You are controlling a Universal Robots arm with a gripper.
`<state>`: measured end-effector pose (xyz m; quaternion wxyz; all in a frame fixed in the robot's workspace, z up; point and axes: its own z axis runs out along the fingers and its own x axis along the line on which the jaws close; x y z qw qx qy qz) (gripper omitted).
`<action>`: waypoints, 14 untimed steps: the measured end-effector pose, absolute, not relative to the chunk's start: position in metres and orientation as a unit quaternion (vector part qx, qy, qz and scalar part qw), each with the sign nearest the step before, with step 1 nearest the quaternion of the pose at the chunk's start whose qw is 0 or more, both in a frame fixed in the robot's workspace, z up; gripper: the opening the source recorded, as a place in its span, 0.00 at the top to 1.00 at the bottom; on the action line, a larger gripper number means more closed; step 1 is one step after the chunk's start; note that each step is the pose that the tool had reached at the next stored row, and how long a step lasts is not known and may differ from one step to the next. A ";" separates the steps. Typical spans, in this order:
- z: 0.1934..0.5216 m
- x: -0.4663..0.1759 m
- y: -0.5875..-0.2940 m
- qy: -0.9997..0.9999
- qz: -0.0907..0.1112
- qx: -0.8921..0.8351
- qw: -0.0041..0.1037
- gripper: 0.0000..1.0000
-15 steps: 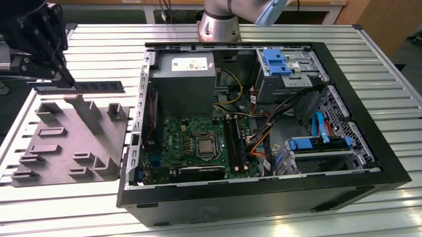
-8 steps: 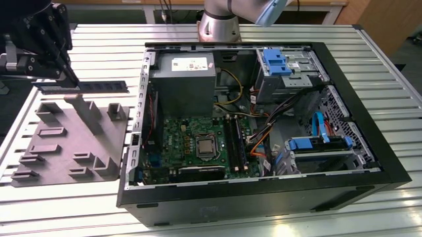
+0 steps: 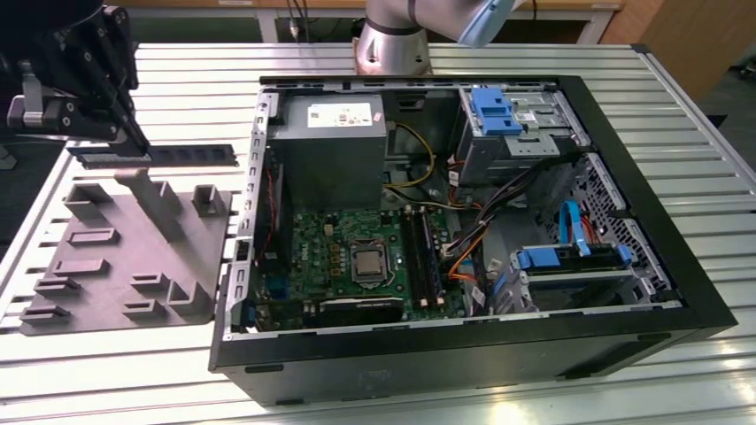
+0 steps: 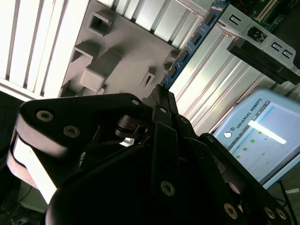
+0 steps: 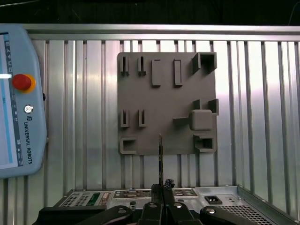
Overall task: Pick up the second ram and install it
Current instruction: 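Pick up the second ram and move it above second insertion slot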
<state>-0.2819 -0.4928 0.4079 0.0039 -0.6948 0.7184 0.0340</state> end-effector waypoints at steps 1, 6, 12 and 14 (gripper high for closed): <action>0.408 -0.281 -0.493 0.718 0.034 -0.695 0.004 0.88; 0.408 -0.279 -0.492 0.718 0.034 -0.695 0.004 0.88; 0.408 -0.274 -0.492 0.718 0.034 -0.695 0.004 0.88; 0.408 -0.272 -0.492 0.718 0.034 -0.695 0.004 0.88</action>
